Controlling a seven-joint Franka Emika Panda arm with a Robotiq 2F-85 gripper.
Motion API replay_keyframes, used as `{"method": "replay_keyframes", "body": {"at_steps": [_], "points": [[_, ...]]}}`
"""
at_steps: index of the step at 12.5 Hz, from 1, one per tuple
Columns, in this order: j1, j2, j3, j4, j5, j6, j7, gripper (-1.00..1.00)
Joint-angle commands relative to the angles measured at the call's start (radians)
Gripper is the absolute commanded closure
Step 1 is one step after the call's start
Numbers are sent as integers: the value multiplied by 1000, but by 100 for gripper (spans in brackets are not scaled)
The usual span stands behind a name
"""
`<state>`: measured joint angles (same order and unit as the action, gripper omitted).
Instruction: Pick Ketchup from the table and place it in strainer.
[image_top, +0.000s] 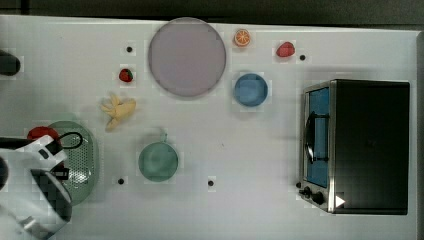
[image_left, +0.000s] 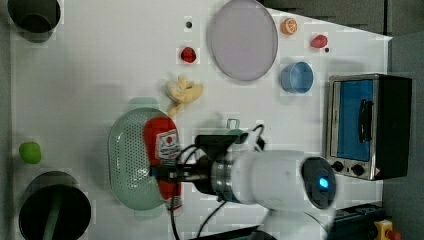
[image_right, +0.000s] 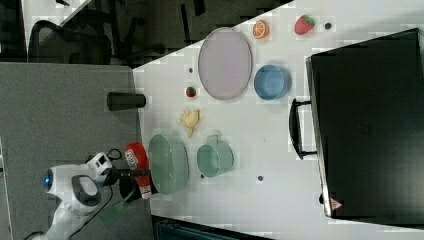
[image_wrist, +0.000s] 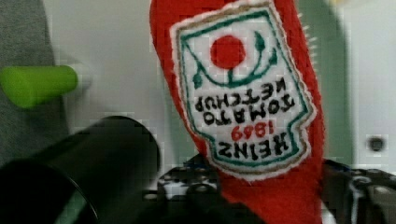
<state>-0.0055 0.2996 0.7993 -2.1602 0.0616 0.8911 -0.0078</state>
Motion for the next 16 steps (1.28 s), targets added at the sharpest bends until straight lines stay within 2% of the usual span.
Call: {"method": "replay_keyframes", "body": {"at_steps": [1, 2, 4, 7, 9, 12, 16], "points": [[-11, 76, -25, 7, -31, 107, 92, -74], [-10, 108, -28, 7, -58, 129, 94, -100], [-10, 136, -31, 7, -81, 138, 98, -100], [-42, 64, -36, 7, -79, 63, 204, -100], [-90, -29, -38, 13, -79, -67, 240, -100], [-198, -202, -51, 39, -78, -232, 233, -100], [-307, -408, -175, 73, -63, -426, 233, -100]]}}
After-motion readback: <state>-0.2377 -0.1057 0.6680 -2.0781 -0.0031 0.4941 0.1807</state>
